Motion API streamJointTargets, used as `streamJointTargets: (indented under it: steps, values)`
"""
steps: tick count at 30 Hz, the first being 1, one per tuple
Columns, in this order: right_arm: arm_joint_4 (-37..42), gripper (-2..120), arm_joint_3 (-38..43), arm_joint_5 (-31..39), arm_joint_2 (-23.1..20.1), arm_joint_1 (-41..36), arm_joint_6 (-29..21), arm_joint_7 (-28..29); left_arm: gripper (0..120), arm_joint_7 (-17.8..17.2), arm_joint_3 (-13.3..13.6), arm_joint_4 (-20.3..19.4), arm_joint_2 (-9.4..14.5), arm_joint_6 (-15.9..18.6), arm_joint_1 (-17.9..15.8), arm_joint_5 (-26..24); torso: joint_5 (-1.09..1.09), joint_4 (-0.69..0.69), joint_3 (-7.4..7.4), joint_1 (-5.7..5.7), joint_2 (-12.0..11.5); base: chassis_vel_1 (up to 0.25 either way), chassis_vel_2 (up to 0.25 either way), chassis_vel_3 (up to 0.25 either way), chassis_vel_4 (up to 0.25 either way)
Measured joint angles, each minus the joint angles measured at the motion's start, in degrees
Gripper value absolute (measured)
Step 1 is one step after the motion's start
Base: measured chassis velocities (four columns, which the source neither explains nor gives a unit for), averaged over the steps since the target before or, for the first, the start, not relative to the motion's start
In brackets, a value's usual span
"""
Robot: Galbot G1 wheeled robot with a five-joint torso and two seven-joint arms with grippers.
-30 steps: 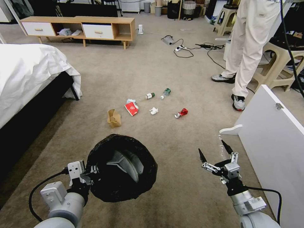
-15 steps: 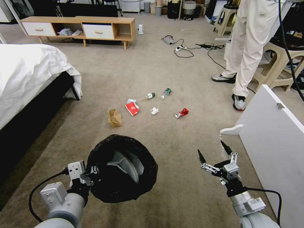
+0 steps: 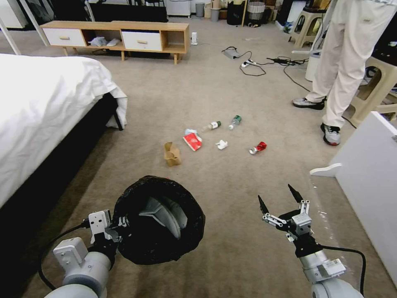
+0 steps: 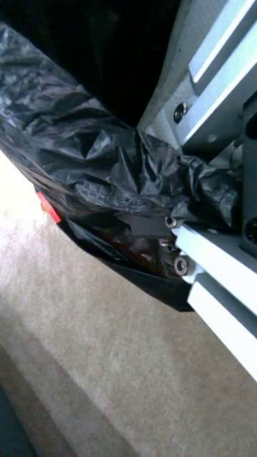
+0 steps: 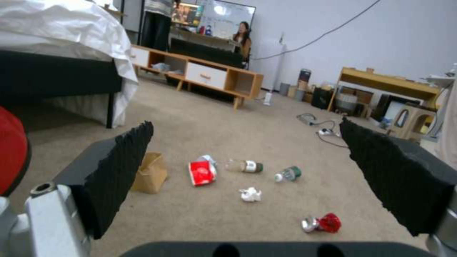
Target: Pick up the trash bin and place the garbage on the floor into it.
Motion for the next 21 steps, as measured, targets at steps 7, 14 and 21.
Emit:
streamJointTargets:
  steps: [7,14,21]
  values:
    - [-0.3,100,0.0,0.1,0.0,0.1,0.1,0.1,0,0.1,0.1,0.2,-0.1,0.0,-0.2,-0.1,0.01,-0.02,0.0,0.0,0.0,0.005,0.006,0.004,-0.009]
    - [-0.3,100,-0.1,0.2,0.0,0.2,-0.2,0.2,0,0.1,-0.1,0.4,-0.1,0.0,-0.3,-0.1,0.0,-0.01,0.0,0.0,0.0,-0.017,-0.019,0.009,0.01]
    - [-0.3,100,-0.1,0.4,0.0,0.2,-0.5,0.2,0,0.1,-0.1,0.6,0.0,-0.1,-0.5,-0.1,0.0,-0.01,0.0,0.0,0.0,0.0,0.0,0.0,0.0]
